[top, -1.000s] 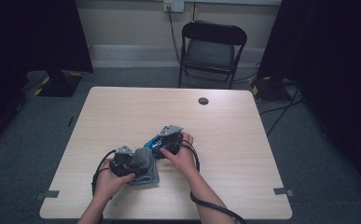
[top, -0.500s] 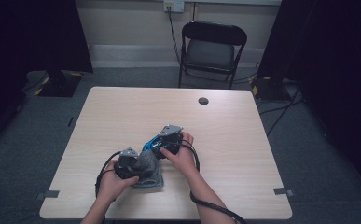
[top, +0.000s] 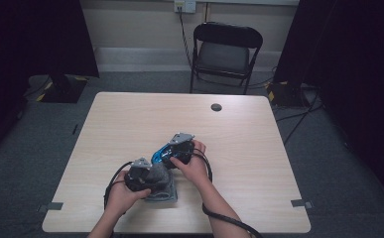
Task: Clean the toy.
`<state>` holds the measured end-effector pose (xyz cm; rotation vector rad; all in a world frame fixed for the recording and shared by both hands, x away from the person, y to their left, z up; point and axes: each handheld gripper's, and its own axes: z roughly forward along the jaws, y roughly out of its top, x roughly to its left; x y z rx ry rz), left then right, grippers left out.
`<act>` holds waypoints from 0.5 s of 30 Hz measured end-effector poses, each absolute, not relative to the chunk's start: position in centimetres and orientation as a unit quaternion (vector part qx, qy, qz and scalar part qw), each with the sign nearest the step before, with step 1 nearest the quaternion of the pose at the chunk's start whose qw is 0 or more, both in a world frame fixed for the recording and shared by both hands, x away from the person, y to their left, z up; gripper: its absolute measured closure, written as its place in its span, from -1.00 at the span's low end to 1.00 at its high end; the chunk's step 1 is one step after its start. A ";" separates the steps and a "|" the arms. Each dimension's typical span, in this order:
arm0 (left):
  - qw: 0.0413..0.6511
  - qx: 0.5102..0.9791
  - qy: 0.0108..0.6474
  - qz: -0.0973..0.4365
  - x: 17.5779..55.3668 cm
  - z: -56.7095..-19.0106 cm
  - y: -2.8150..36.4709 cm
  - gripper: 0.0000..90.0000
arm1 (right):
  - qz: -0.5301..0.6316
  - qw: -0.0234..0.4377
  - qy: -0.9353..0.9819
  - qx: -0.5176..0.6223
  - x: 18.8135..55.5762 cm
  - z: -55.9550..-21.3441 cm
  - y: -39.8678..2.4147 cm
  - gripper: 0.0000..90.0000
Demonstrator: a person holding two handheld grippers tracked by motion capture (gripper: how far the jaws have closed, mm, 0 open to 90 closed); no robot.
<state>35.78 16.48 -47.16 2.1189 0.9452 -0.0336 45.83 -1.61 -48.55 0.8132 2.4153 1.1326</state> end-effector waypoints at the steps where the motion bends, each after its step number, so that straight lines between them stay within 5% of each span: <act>1: 0.402 0.837 0.370 -0.018 35.7 -47.1 16.4 0.68 | 0.400 0.175 0.853 0.287 45.8 -48.5 -1.6 -0.73; 15: 0.414 0.849 0.328 -0.027 35.3 -45.8 15.4 0.67 | 0.396 0.175 0.855 0.287 45.9 -48.5 -1.5 -0.73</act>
